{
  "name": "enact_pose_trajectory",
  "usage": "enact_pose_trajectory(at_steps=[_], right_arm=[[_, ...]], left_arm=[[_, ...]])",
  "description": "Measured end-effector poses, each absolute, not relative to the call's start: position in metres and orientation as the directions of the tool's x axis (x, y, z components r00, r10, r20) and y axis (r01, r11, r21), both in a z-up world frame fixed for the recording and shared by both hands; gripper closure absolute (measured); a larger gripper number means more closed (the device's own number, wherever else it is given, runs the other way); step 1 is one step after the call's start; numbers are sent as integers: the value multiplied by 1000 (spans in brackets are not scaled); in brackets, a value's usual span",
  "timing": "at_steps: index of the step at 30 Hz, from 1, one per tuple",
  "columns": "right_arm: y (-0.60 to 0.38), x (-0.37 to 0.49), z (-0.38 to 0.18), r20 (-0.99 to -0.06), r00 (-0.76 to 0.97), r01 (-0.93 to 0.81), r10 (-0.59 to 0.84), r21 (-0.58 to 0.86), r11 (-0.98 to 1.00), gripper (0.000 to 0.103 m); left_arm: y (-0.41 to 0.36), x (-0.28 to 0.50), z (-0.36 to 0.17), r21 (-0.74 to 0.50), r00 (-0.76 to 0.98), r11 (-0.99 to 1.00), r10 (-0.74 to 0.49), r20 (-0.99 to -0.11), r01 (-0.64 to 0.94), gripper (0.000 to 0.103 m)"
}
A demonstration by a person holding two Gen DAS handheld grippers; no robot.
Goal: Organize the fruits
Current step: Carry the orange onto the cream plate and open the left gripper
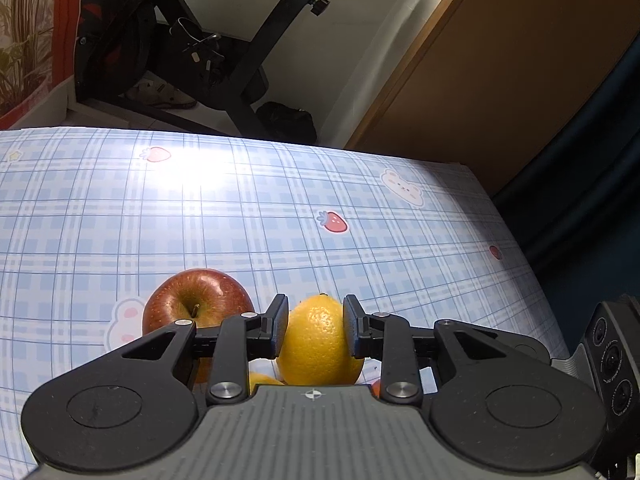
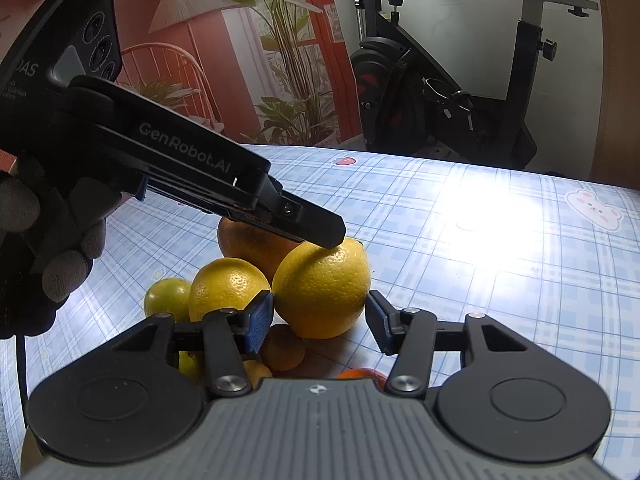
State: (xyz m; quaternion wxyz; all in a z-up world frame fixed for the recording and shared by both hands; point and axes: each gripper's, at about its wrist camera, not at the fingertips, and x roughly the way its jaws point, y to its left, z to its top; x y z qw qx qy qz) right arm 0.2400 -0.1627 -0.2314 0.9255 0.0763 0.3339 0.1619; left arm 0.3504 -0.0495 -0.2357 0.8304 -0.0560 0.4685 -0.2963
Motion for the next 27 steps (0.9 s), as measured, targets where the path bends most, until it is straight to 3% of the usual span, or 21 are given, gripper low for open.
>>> enact_pose_trajectory(at_steps=[7,14,27], right_arm=[[-167,240,-232,-588,726,-233,357,278,932,50],[-168,250,-235,-591,720,-212,364,312,926,44],[-153,201,-194,-571,761,-210,307,231,950,45]], left_arm=[[-55,347,-237,-366,382,814,-547,-745,452,71],[-58,343,-235,-351,383,810,-545,-746,469,71],[-58,302,-196,-355,397,776,-589,-704,521,71]])
